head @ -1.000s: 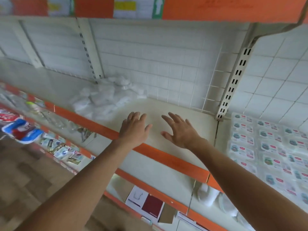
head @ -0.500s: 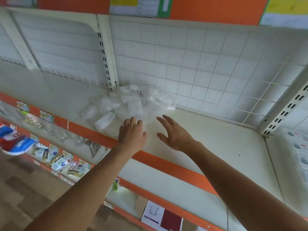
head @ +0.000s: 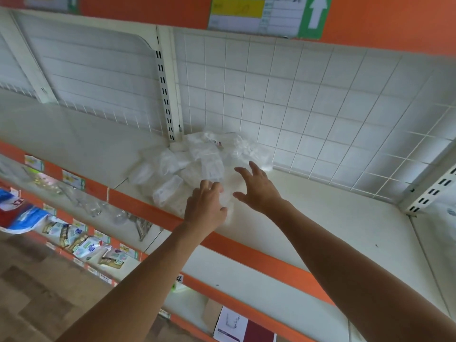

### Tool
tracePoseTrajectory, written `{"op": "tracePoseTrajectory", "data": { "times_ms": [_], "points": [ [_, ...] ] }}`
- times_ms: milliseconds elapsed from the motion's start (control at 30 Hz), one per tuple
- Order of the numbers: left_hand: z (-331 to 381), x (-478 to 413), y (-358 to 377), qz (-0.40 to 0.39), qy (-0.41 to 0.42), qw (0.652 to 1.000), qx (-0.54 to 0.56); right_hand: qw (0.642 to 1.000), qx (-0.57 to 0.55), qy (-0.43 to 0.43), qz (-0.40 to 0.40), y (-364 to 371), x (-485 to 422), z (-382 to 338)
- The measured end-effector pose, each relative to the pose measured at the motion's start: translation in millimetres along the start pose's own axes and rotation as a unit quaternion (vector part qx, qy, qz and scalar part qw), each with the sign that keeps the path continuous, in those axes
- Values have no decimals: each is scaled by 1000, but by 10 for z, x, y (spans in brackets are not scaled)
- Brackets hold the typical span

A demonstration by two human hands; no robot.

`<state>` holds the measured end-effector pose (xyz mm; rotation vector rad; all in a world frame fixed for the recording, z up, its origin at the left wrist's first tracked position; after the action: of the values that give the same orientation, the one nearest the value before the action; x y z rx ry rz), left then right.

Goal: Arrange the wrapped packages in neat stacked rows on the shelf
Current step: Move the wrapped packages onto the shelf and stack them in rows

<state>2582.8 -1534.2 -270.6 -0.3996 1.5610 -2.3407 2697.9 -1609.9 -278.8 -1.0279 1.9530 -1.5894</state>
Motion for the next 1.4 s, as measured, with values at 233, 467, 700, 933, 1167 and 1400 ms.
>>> {"op": "tracePoseTrajectory", "data": {
  "times_ms": [233,467,700,933,1167,1400],
  "points": [
    [11,1,-92,34,17,999,0,999,20,23,43,-118,43,97],
    [523,-94,-3,52,79,995,21,994,11,89,68,-336,560,720],
    [1553,-259,339,21,179,982,58,974,-5,199,105,-584,1449,1640],
    [2891,-36,897,-38,271,960,59,943,-25,298,146,-732,2665,2642],
    [4257,433,1376,-60,316,946,35,928,-26,334,165,-924,3855,3565],
    [5359,828,1826,-69,331,941,18,921,-45,342,178,-977,4829,4392]
  ]
}}
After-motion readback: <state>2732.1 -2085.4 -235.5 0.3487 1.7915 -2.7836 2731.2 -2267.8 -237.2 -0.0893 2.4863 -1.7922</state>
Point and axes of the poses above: each hand's wrist, its own x-axis away from the middle knuckle, its own y-axis out of the palm, z = x × y, the point moved 10 cm from there along -x, towards the middle knuckle, and after that the axes turned 13 degrees about -z, right-handed, at the moved point
